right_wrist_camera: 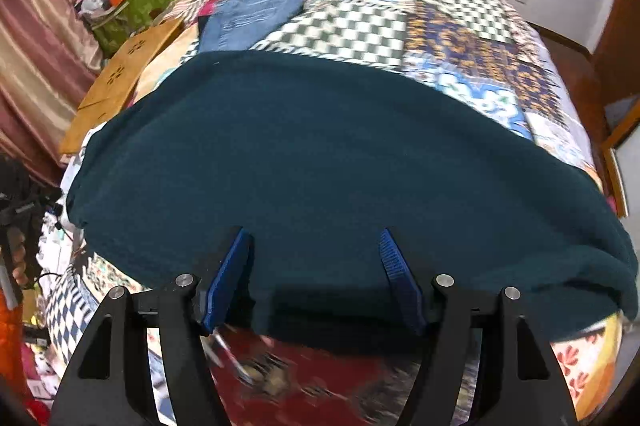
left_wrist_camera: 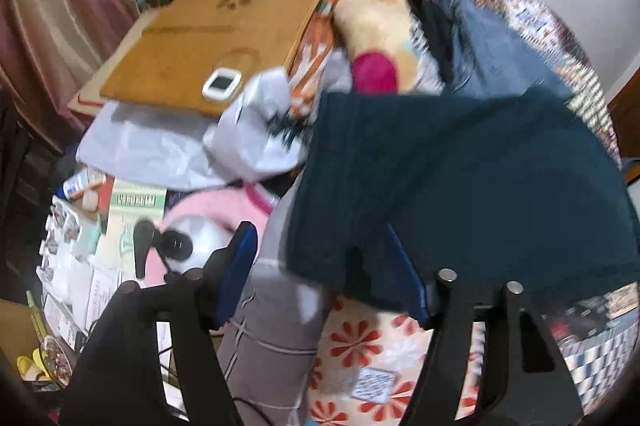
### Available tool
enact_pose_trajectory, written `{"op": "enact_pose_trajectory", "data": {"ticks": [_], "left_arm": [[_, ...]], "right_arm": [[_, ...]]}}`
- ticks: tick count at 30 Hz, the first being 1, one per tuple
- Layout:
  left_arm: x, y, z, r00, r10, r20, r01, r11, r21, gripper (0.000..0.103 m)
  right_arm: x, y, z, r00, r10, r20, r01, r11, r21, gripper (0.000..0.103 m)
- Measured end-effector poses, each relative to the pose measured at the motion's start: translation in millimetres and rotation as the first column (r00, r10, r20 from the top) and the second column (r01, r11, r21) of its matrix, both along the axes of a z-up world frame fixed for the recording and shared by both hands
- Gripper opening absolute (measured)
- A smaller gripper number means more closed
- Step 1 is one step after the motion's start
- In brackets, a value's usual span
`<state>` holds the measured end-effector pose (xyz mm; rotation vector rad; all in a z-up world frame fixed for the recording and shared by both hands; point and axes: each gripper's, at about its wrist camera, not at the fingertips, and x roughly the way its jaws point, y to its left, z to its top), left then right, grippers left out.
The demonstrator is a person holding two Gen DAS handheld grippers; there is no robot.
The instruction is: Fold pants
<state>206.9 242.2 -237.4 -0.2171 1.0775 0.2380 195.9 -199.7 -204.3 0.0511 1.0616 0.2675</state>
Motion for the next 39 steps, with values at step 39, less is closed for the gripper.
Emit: {"op": "enact_pose_trajectory", "data": {"ticks": [39], "left_arm": [[116.9, -267.8, 1.2, 0.948, -0.316, -0.042, 0.318, 0.943, 0.097, 0.089]], "right_arm": [[6.8, -345.7, -70.6, 0.829, -0.547, -0.115, 0.559, 0.814, 0.157, 0.028]]}}
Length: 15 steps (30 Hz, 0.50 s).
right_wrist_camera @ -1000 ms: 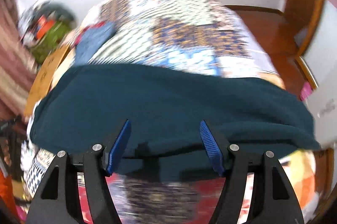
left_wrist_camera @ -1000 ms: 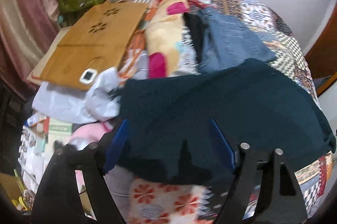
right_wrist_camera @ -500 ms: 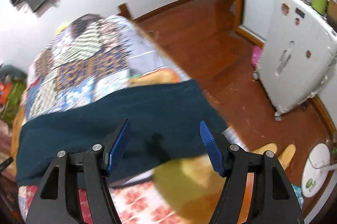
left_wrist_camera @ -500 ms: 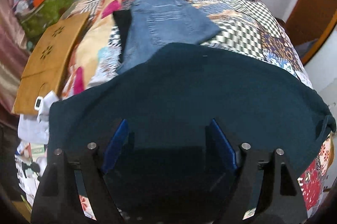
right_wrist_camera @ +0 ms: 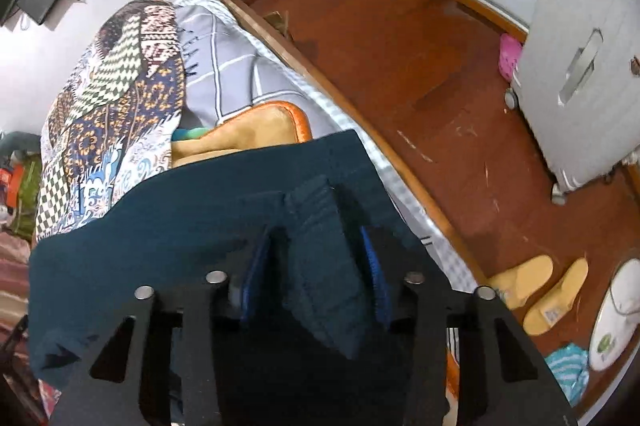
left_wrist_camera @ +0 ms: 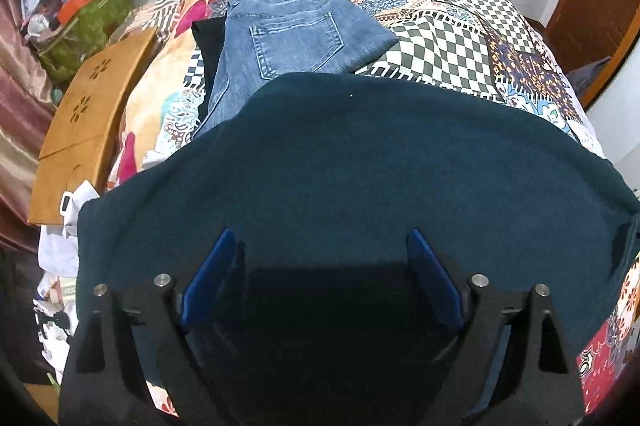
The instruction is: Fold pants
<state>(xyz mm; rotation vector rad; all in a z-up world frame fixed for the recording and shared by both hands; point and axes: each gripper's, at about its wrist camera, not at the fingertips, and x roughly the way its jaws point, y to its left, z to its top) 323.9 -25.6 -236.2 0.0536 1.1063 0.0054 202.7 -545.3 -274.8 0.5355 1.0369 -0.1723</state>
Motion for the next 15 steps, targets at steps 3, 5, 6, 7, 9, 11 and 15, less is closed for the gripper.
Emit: {"op": "enact_pose_trajectory", "data": {"ticks": [3, 5, 6, 7, 9, 11, 15], "left_arm": [[1.2, -3.9, 1.3, 1.000, -0.004, 0.001, 0.004, 1.000, 0.020, 0.089], [1.2, -7.4, 2.1, 1.000, -0.009, 0.007, 0.009, 0.999, 0.040, 0.089], [0.6, -9.6, 2.7, 1.000, -0.014, 0.013, 0.013, 0.998, 0.054, 0.089], [0.2, -11.1, 3.2, 1.000, -0.018, 0.018, 0.017, 0.998, 0.065, 0.089], [-0.8, -13.4, 3.7, 0.999, -0.024, 0.024, 0.022, 0.996, 0.081, 0.089], [-1.9, -14.2, 4.3, 0.999, -0.030, 0.026, 0.028, 0.996, 0.083, 0.089], [-6.3, -12.9, 6.3, 0.999, -0.037, 0.025, 0.036, 0.997, 0.072, 0.089]], "right_arm": [[-1.5, 10.1, 14.4, 0.999, 0.030, 0.033, -0.026, 0.993, -0.117, 0.020], [1.5, 12.7, 26.3, 0.997, 0.035, 0.068, -0.021, 0.981, -0.195, 0.017], [3.6, 11.7, 33.8, 0.996, 0.027, 0.090, -0.007, 0.976, -0.218, 0.016], [7.1, 8.5, 38.8, 0.994, 0.018, 0.109, 0.008, 0.974, -0.228, 0.016], [18.7, 4.8, 41.7, 0.993, 0.014, 0.119, 0.016, 0.967, -0.254, 0.015], [30.7, 4.0, 38.2, 0.994, 0.023, 0.111, 0.012, 0.953, -0.303, 0.015], [55.7, 5.5, 9.3, 0.999, 0.014, -0.044, -0.028, 0.943, -0.332, 0.018]]}}
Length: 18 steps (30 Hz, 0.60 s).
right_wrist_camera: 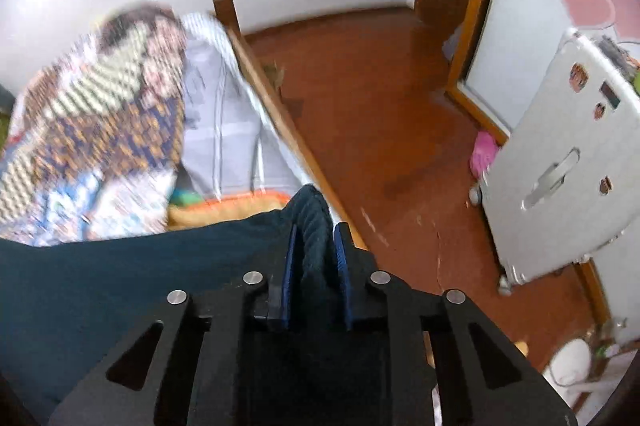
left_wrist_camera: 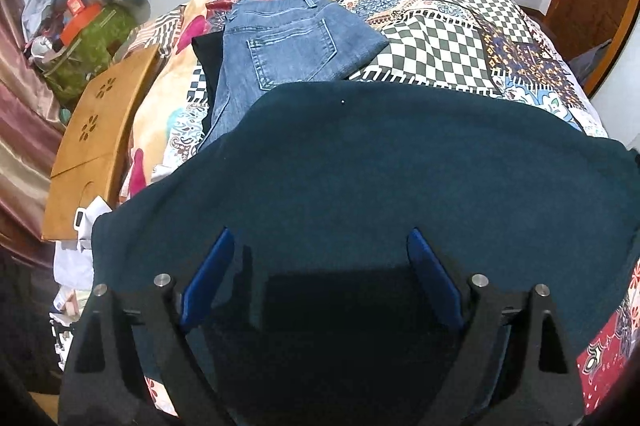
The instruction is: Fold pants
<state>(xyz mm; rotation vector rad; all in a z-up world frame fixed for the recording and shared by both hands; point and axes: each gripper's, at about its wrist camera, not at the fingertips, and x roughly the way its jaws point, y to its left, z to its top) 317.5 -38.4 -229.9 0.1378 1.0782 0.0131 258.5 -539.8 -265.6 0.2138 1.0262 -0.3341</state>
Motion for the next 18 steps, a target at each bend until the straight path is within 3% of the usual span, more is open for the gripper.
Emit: {"op": "enact_pose_trajectory", "data": {"ticks": [4, 6, 7, 13, 16, 18], "left_arm": [[-4.6, 0.6, -0.6, 1.000, -0.007, -0.001, 0.007, 1.000, -0.007, 0.089], [-5.2, 0.0, -0.9, 1.000, -0.006, -0.002, 0.006, 1.000, -0.011, 0.089], [-5.9, -1.0, -0.7, 1.000, -0.005, -0.001, 0.005, 1.000, -0.014, 0.089], [-17.7, -10.3, -0.9, 0.999, -0.034, -0.004, 0.034, 0.998, -0.050, 0.089], [-27.5, -16.1, -0.9, 0.998, -0.063, -0.004, 0.063, 0.997, -0.054, 0.089], [-34.2, -18.8, -0.9, 0.996, -0.086, -0.004, 0.086, 0.995, -0.050, 0.090]], "right_arm": [[-10.7, -0.6, 7.5, 0.999, -0.016, -0.036, 0.017, 1.000, 0.025, 0.028], [-20.2, 5.7, 22.1, 1.000, 0.006, 0.001, -0.006, 0.998, 0.065, 0.047], [-25.0, 11.9, 30.3, 0.999, 0.026, 0.024, -0.028, 0.996, 0.081, 0.050], [-44.0, 72.7, 55.4, 0.978, 0.170, 0.122, -0.187, 0.972, 0.142, 0.052], [-50.8, 107.7, 43.3, 0.961, 0.257, 0.105, -0.273, 0.941, 0.198, 0.052], [-54.3, 127.7, 32.4, 0.951, 0.301, 0.075, -0.310, 0.933, 0.184, 0.052]]}}
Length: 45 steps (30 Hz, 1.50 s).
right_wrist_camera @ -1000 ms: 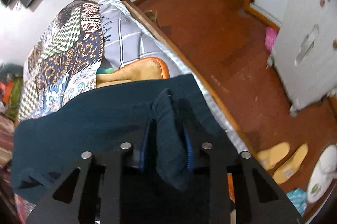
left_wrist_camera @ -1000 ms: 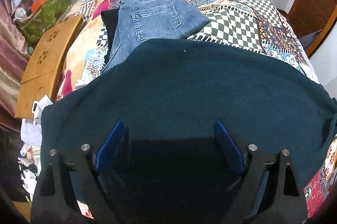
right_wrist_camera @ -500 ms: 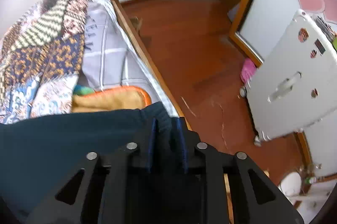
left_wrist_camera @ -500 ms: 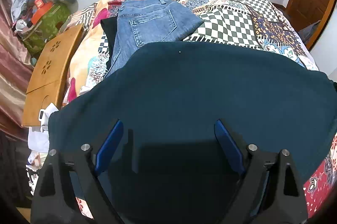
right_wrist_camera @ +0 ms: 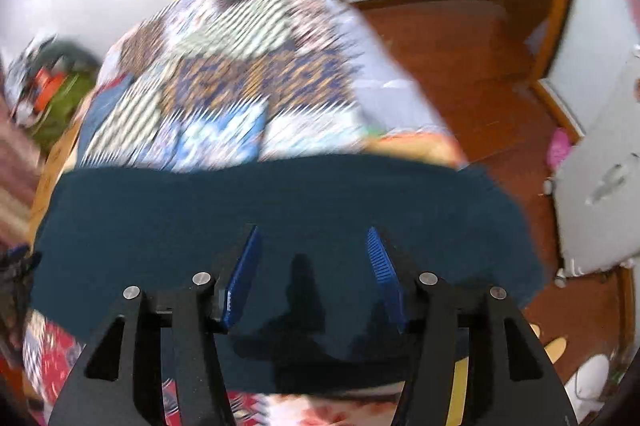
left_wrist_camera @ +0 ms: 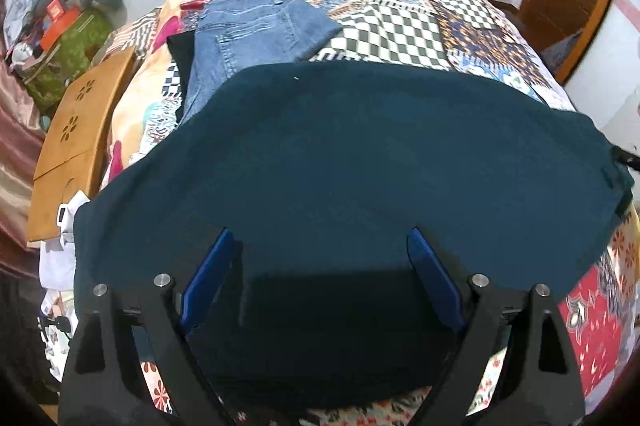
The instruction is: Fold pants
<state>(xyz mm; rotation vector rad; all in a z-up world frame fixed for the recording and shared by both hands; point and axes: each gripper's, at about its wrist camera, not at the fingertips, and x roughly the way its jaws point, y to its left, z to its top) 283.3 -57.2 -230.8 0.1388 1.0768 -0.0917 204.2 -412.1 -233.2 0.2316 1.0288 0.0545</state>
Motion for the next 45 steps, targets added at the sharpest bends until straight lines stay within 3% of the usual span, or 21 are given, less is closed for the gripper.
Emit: {"op": "enact_pose_trajectory", "data": {"ticks": [4, 9, 16, 22, 27, 35, 37, 42, 45], "left_arm": [[-12.3, 2.0, 0.5, 1.000, -0.012, -0.002, 0.012, 1.000, -0.010, 0.090], [-26.6, 9.2, 1.9, 1.000, -0.008, -0.006, 0.007, 0.999, -0.048, 0.090], [-31.7, 12.2, 10.2, 1.000, 0.005, -0.015, -0.005, 0.998, -0.057, 0.090], [-19.3, 6.6, 35.2, 0.999, -0.009, 0.046, 0.011, 0.998, -0.055, 0.090], [6.4, -6.7, 30.9, 0.999, -0.018, 0.027, 0.020, 0.998, -0.060, 0.090], [25.1, -41.5, -2.3, 0.994, -0.085, -0.074, 0.080, 0.995, -0.066, 0.090], [25.7, -54.2, -5.8, 0.992, -0.109, -0.064, 0.107, 0.994, -0.037, 0.093], [31.5, -74.3, -8.7, 0.986, -0.153, -0.064, 0.152, 0.988, -0.022, 0.096], [35.1, -83.5, -8.9, 0.983, -0.171, -0.062, 0.170, 0.985, -0.016, 0.096]], "right_arm": [[-15.5, 22.3, -23.9, 0.999, 0.028, -0.036, -0.030, 0.998, -0.048, 0.052], [-42.3, 27.2, -20.2, 0.999, 0.041, -0.020, -0.043, 0.995, -0.086, 0.052], [-67.3, 13.1, -12.5, 0.999, -0.027, -0.025, 0.027, 1.000, 0.004, 0.052], [-86.3, -18.4, -2.9, 0.988, -0.154, -0.021, 0.155, 0.986, 0.067, 0.053], [-91.5, -53.3, 6.0, 0.957, -0.290, 0.019, 0.285, 0.948, 0.142, 0.071], [-73.0, -78.6, -30.3, 0.890, -0.451, -0.071, 0.452, 0.848, 0.278, 0.072], [-68.5, -83.7, -39.9, 0.877, -0.472, -0.088, 0.475, 0.823, 0.311, 0.072], [-66.7, -96.2, -41.0, 0.869, -0.491, -0.061, 0.481, 0.811, 0.332, 0.078], [-60.2, -106.4, -45.2, 0.849, -0.526, -0.051, 0.512, 0.795, 0.325, 0.078]]}}
